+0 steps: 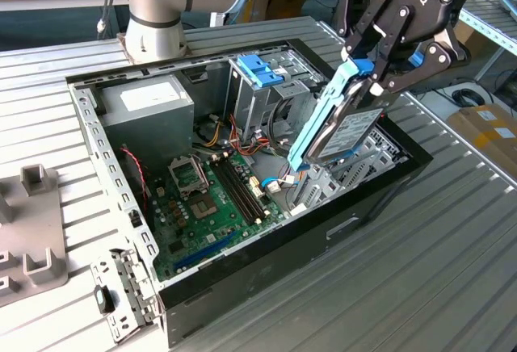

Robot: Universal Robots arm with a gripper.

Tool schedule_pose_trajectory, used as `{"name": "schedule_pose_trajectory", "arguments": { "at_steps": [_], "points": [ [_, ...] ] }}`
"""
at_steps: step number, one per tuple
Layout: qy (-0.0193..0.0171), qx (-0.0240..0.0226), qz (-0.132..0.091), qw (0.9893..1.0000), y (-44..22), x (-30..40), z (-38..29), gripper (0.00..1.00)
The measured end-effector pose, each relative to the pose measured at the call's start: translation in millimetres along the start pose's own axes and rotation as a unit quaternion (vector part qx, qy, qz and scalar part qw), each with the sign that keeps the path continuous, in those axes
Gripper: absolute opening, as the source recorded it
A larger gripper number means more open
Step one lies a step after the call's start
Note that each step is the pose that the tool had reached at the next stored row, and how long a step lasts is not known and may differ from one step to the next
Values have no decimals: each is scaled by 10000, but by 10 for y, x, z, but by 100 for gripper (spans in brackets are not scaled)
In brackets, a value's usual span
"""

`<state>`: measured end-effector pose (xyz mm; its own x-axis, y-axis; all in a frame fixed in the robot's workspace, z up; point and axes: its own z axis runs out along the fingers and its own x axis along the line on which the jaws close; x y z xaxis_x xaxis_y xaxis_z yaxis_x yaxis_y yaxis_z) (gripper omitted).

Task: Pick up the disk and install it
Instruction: 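Pick up the disk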

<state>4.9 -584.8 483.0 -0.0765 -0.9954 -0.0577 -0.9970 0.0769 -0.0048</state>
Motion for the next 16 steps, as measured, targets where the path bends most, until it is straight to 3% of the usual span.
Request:
{"name": "schedule_pose_trajectory", "arguments": {
  "at_steps": [16],
  "points": [
    [0,0,0,10000,-96,10,4,37]
  ]
}}
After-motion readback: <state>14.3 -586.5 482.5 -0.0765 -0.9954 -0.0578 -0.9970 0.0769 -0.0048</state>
